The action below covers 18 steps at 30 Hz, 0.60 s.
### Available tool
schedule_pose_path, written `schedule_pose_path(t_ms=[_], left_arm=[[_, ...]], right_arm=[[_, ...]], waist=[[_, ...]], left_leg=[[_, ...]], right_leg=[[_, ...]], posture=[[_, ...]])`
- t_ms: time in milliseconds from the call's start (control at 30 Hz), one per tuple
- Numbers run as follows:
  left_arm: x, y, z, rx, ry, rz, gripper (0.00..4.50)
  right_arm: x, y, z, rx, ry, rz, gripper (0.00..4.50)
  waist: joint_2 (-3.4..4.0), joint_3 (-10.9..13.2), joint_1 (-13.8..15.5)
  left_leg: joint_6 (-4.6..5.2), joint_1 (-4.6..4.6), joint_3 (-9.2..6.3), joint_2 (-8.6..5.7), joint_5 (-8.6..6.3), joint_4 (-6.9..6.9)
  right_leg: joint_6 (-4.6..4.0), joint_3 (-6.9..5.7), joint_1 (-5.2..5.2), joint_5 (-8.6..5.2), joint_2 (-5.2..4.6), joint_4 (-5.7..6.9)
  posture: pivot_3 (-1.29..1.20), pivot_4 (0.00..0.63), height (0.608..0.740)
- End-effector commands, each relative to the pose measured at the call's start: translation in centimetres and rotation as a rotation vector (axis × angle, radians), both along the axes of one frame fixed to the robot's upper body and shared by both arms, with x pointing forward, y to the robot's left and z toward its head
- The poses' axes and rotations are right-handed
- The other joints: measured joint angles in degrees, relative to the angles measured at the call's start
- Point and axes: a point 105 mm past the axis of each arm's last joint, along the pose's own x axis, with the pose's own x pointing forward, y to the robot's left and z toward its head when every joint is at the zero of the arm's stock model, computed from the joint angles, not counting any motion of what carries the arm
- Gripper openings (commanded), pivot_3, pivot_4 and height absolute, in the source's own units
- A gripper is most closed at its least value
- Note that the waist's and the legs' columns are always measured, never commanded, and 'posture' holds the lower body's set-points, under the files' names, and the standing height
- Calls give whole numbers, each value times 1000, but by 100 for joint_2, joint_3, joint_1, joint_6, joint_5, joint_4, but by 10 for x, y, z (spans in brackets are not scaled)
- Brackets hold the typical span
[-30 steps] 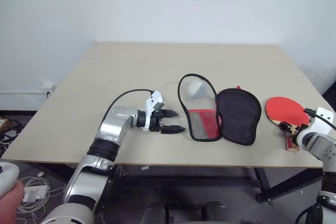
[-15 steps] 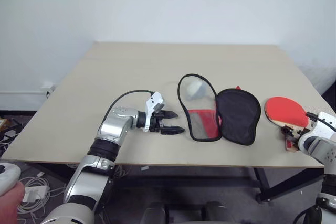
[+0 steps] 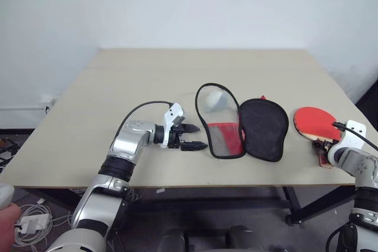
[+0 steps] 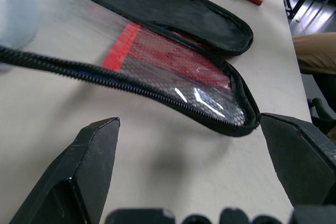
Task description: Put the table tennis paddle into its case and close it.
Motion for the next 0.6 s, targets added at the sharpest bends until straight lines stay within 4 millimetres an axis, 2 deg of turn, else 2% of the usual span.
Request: schedule_pose_path(t_ms=[33, 67, 100, 233, 367, 467, 600], left_arm=[[5, -1, 17, -23, -57, 1, 4500], [5, -1, 16, -22, -57, 2, 4500], [6, -1, 16, -21, -57, 3, 4500], [6, 0, 15, -18, -55, 4, 4500], [7, 1, 17, -18, -55, 7, 4500], [8, 2, 18, -15, -55, 7, 4500], [9, 2, 18, -10, -56, 8, 4500]], right_arm=[[3, 8, -5, 13, 19, 29, 1578], [3, 8, -6, 13, 23, 28, 1310], [3, 7, -6, 13, 25, 28, 1246], [2, 0, 1, -36, 16, 6, 1241], [12, -6, 41, -24, -120, -77, 1241], [24, 8, 76, -9, -219, -76, 1241], [42, 63, 101, 35, -288, 34, 1241]], waist=[[-14, -2, -13], [-19, -3, -28], [-20, -3, -46], [-22, -4, -66], [-15, -1, -58], [28, 10, -78], [43, 7, -82]], left_leg=[[0, 0, -1, 0, 0, 0], [0, 0, -1, 0, 0, 1], [0, 0, 0, 0, 0, 2], [0, 0, -2, 0, 0, 2], [0, -3, -1, 0, 0, 2], [0, -8, 2, 0, 0, 1], [1, -8, -2, 0, 1, -13]], right_leg=[[0, 0, 1, 0, 0, 0], [0, 0, 1, 0, 0, 0], [0, 0, 2, 0, 0, 0], [0, -1, 3, 0, 0, 0], [0, 0, 1, 0, -1, 0], [1, 4, -9, 1, -1, 2], [2, 6, -22, 0, 3, 11]], posture=[[0, 0, 740], [0, 0, 740], [0, 0, 740], [0, 0, 740], [0, 0, 740], [0, 0, 740], [0, 0, 740]])
